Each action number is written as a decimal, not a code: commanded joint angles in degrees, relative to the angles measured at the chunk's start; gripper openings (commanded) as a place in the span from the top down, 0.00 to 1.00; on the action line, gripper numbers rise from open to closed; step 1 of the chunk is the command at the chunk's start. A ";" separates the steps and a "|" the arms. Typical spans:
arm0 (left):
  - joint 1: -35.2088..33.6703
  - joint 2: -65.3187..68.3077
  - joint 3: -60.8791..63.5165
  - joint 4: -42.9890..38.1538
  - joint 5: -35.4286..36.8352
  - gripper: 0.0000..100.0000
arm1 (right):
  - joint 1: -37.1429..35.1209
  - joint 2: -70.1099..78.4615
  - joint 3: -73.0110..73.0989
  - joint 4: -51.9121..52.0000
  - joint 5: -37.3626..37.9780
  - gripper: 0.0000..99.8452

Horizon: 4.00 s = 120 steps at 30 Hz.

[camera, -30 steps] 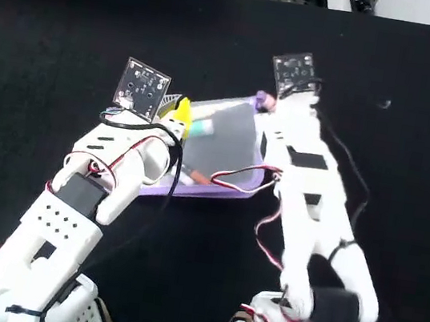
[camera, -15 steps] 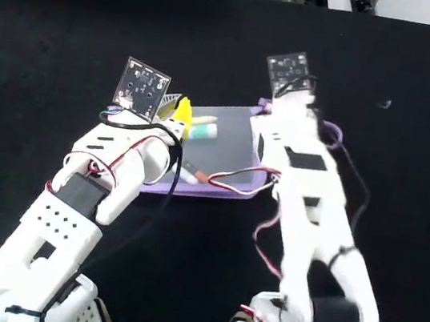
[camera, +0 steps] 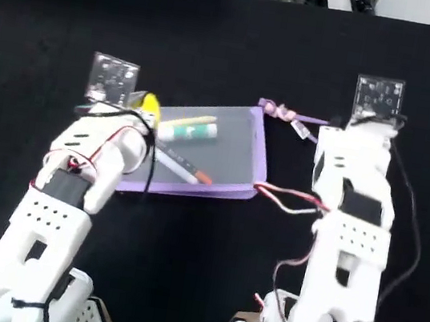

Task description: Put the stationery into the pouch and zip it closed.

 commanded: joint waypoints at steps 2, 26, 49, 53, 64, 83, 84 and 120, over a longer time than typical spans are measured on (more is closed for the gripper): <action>-5.14 -3.43 3.56 -0.70 -0.09 0.97 | 1.23 -11.65 3.65 0.70 0.09 0.97; -6.37 -52.57 35.65 17.32 -0.18 0.97 | 12.31 -51.03 23.25 13.45 0.09 0.96; -12.44 -52.75 38.46 32.88 -0.62 0.97 | 15.65 -68.79 43.12 32.44 0.09 0.96; -11.91 -52.84 38.46 40.70 -0.62 0.97 | 15.56 -68.79 43.12 34.64 0.53 0.96; -12.44 -52.84 38.46 48.70 -0.53 0.97 | 15.56 -68.79 43.12 47.03 0.18 0.97; -12.44 -52.84 38.46 48.53 -0.53 0.97 | 15.56 -68.79 43.12 47.03 0.35 0.97; -12.44 -52.84 38.46 48.53 -0.53 0.97 | 15.56 -68.79 43.12 47.03 0.35 0.97; -12.44 -52.84 38.46 48.53 -0.53 0.97 | 15.56 -68.79 43.12 47.03 0.35 0.97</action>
